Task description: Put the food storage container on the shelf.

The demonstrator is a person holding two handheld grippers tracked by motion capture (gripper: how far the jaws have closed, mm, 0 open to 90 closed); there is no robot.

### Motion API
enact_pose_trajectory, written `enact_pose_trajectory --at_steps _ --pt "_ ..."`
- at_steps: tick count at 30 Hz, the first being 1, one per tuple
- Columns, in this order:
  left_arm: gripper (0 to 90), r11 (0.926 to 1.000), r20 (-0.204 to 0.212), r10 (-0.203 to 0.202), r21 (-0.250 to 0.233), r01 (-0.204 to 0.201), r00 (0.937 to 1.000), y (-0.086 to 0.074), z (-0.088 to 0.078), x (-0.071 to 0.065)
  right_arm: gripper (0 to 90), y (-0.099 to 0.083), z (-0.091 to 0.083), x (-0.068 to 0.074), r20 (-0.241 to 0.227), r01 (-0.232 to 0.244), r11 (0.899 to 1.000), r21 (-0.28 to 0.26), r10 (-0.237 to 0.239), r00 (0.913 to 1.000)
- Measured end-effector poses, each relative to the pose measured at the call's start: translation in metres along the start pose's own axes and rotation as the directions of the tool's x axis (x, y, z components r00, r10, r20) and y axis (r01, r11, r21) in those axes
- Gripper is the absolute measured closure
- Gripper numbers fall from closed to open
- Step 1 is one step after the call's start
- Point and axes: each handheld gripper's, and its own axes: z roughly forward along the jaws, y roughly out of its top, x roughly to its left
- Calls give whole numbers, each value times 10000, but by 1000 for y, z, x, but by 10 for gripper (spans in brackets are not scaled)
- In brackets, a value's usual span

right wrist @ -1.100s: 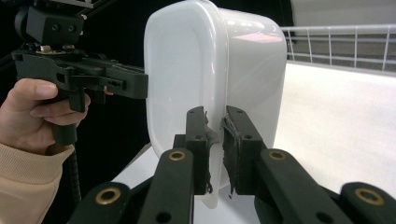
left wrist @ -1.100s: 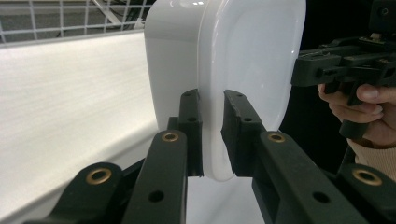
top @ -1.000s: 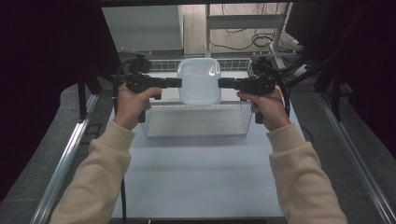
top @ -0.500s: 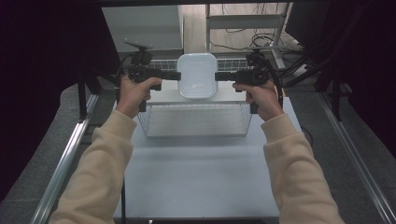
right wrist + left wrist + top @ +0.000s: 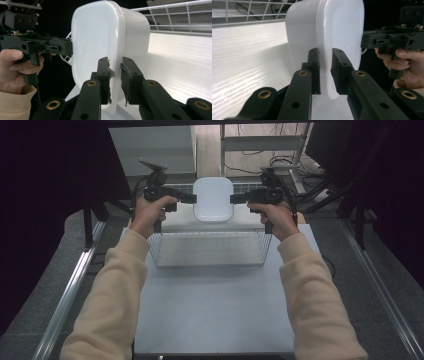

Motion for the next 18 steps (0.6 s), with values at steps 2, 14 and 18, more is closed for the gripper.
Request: enact_pose_trajectory --at_steps 2,14,18 --pt "763 9996 57 -265 35 264 9996 4 3 5 746 2 2 -2 -37 -185 9998 28 185 9998" --pt "676 9835 571 -1803 -42 1808 9820 14 22 36 678 17 22 -21 255 -1816 9832 164 1811 9831" --pt "655 9822 620 -1864 -133 1875 9805 13 24 38 675 16 23 -23 301 -1925 9813 16 1924 9809"
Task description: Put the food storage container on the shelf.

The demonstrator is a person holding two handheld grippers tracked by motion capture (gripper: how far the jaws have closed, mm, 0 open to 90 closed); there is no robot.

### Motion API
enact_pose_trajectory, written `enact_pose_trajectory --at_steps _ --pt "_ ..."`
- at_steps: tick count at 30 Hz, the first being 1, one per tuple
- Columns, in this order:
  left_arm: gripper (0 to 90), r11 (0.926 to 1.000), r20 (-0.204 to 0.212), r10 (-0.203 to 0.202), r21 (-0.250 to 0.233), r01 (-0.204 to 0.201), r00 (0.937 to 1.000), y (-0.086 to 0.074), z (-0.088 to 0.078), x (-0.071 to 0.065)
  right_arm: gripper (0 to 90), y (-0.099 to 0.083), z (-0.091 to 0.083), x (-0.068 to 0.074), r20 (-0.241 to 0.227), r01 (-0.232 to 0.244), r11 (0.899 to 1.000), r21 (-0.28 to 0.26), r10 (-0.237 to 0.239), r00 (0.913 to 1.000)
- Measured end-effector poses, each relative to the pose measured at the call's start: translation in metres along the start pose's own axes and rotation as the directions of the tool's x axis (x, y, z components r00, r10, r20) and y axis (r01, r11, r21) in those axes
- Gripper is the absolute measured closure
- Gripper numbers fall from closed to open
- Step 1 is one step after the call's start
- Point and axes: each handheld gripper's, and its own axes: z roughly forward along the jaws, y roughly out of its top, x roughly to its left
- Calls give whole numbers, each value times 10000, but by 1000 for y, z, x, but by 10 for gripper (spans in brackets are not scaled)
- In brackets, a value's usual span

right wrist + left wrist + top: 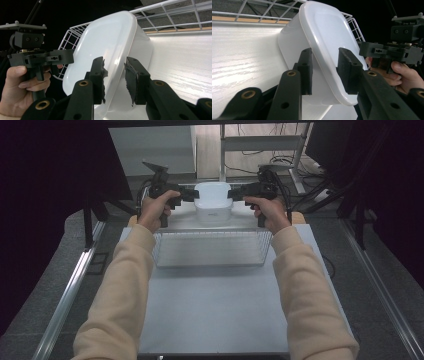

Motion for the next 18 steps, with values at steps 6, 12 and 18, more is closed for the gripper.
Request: enact_pose_trajectory --at_steps 6,12,18 --pt "514 9992 -199 324 -241 -329 9993 -3 1 -4 533 -2 1 1 -9 110 9999 -105 -110 9999" --pt "347 9793 -997 1607 -1083 -1712 9820 -17 -16 -30 291 -17 -18 28 357 1659 9822 -880 -1633 9859" --pt "305 9346 -1598 3066 -1363 -3286 9383 -58 -46 -57 265 -49 -55 40 846 3469 9320 -1045 -3393 9369"
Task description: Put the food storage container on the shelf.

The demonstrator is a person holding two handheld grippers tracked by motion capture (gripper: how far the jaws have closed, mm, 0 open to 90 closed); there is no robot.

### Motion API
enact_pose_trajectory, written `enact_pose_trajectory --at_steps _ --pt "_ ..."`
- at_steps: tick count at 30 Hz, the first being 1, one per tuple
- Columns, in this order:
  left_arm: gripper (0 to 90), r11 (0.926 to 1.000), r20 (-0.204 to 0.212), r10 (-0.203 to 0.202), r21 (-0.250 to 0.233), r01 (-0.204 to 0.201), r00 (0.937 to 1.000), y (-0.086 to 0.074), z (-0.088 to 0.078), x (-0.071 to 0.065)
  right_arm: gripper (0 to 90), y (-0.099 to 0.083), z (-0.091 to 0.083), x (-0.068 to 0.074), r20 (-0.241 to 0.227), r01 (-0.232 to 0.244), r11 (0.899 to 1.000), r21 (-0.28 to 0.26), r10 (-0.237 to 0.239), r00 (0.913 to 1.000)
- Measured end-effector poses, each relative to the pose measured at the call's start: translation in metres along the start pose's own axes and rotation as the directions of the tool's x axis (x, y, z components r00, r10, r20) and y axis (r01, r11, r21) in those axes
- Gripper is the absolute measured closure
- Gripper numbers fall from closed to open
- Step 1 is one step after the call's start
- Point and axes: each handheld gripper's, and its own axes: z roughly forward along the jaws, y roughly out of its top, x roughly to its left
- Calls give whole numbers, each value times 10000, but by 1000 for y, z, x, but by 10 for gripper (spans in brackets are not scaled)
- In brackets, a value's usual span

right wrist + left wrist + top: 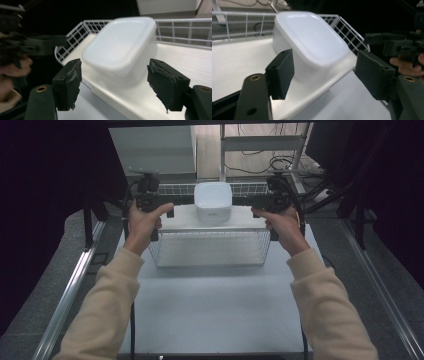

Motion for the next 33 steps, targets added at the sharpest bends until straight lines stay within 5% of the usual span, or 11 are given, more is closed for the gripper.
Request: enact_pose_trajectory --at_steps 1,5,6,9,16,23,27,33 --pt "305 9999 -43 159 -25 -159 9999 -7 -6 -4 265 0 0 0 0 0 10000 0 0 10000" --pt "282 9976 -461 689 80 -686 9966 -51 -29 -14 253 -36 -34 6 311 1225 9925 48 -1226 9920" --pt "281 9976 -461 689 80 -686 9966 -51 -29 -14 253 -36 -34 6 311 1225 9925 48 -1226 9920" --pt "282 9978 -177 667 -32 -668 9976 -88 -42 -19 247 -70 -56 9 476 1708 9853 89 -1710 9841" --pt "280 9978 -58 638 196 -636 9979 -141 -51 -20 243 -133 -80 5 585 2179 9759 104 -2182 9742" --pt "281 9943 -693 766 797 -710 9946 -194 -44 -13 244 -189 -83 -9 896 2164 9758 327 -2185 9717" --pt "278 9902 -795 731 1248 -628 9942 -209 -36 -6 243 -207 -81 -17 1120 2086 9766 524 -2134 9705" --pt "276 9913 -811 734 1147 -639 9940 -211 -36 -4 239 -215 -79 -20 1363 2165 9739 687 -2241 9650"
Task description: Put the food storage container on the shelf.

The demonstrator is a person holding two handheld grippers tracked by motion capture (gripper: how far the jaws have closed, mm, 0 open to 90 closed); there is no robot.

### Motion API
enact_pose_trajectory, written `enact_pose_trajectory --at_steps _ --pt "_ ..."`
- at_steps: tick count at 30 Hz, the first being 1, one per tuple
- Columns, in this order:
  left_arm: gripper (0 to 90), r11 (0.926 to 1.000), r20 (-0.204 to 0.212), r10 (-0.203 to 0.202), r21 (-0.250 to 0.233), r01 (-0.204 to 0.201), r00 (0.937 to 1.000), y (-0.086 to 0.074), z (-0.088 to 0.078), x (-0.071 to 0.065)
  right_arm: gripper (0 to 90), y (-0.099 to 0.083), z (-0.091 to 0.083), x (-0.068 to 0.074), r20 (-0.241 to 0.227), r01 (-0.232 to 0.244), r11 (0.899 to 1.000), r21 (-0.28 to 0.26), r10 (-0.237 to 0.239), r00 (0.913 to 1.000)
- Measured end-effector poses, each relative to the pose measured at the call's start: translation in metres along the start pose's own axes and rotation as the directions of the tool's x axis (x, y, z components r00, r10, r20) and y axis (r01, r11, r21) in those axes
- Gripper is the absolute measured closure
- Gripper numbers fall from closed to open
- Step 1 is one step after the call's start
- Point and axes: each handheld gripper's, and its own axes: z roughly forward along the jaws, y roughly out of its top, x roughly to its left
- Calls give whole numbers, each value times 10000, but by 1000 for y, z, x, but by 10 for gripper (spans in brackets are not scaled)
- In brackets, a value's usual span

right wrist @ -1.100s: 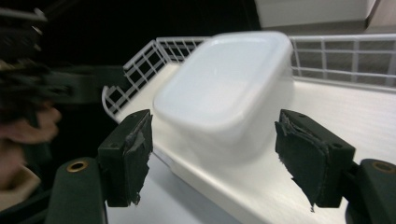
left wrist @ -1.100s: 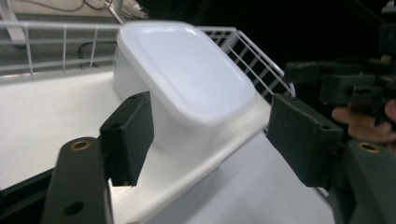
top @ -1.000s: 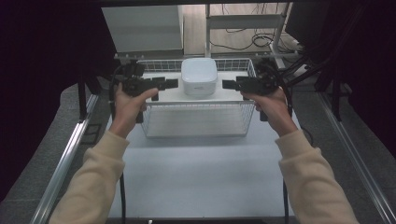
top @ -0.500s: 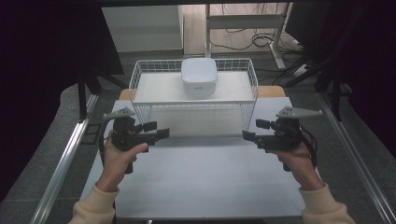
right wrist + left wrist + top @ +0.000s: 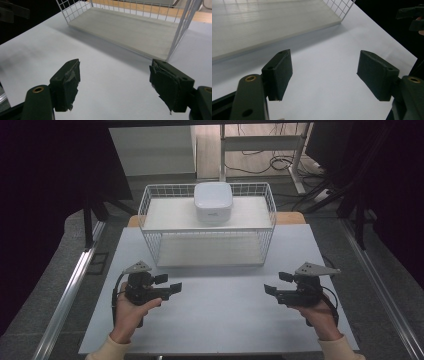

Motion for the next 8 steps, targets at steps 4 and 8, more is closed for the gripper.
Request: enact_pose_trajectory --at_steps 4,8 --pt "274 10000 -80 30 40 -30 10000 -1 0 1 231 0 -1 1 13 61 9999 -103 -61 10000" --pt "269 9997 -251 143 210 -138 9996 -5 3 5 203 -5 1 -2 237 197 9996 -193 -193 9995"
